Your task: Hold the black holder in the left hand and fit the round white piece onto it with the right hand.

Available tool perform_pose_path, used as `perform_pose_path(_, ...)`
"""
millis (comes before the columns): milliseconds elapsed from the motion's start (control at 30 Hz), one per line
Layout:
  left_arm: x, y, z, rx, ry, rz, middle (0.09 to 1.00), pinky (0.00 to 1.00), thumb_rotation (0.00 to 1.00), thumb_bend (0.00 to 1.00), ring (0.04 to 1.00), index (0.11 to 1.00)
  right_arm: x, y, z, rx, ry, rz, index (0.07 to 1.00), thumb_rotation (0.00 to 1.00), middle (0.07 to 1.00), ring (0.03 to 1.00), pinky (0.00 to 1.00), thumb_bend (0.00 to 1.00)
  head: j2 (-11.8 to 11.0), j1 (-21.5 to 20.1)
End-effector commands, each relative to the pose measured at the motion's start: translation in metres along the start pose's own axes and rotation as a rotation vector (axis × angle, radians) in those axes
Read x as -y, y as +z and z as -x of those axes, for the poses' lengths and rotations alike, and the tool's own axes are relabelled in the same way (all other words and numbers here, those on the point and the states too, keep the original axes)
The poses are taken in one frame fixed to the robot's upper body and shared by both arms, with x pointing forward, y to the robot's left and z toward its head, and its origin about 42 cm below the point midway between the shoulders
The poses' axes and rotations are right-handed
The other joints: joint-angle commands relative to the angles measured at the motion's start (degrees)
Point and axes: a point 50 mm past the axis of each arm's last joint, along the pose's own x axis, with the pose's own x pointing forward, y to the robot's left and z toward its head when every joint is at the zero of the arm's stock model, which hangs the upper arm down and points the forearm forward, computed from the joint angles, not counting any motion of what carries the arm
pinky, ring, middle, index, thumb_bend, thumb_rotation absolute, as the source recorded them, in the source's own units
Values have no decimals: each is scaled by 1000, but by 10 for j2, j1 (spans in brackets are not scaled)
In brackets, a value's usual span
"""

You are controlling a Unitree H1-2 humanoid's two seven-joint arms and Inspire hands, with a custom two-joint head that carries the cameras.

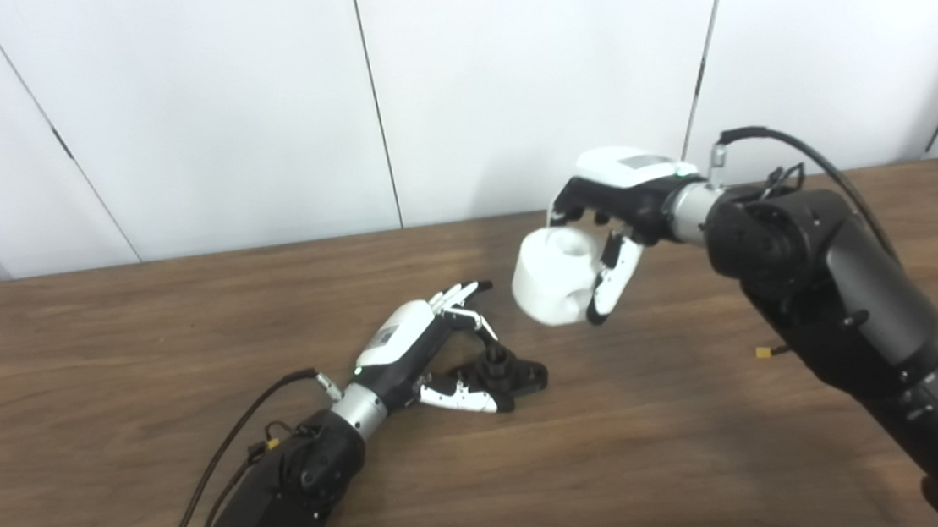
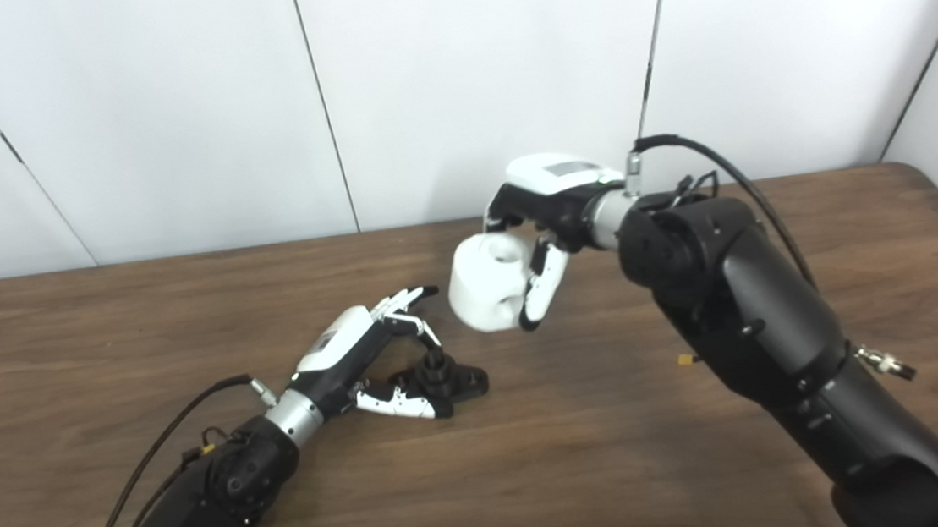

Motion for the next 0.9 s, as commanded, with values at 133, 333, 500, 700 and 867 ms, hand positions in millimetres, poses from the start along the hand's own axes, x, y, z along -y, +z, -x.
perform_pose_path(133,74,5,9,-73,-170,63,972,1000,58,524,1000,482,9,23,1,79,-59,38,485,139,759,823,800,522,3,4)
perform_pose_path(333,75,10,6,-69,-169,61,963,1000,58,524,1000,482,1,33,-5,90,-32,42,487,140,771,797,688,522,6,9)
perform_pose_path(500,76,14,4,-65,-167,61,967,1000,57,524,1000,482,-3,39,-9,103,-22,25,484,140,763,794,689,523,7,13)
perform_pose_path(700,78,17,3,-63,-167,68,970,1000,58,524,1000,482,-7,41,-12,103,-12,14,484,138,769,778,687,522,10,16)
perform_pose_path(867,78,18,4,-63,-168,68,967,1000,58,524,1000,482,-10,39,-15,96,-11,15,484,140,767,778,674,523,11,18)
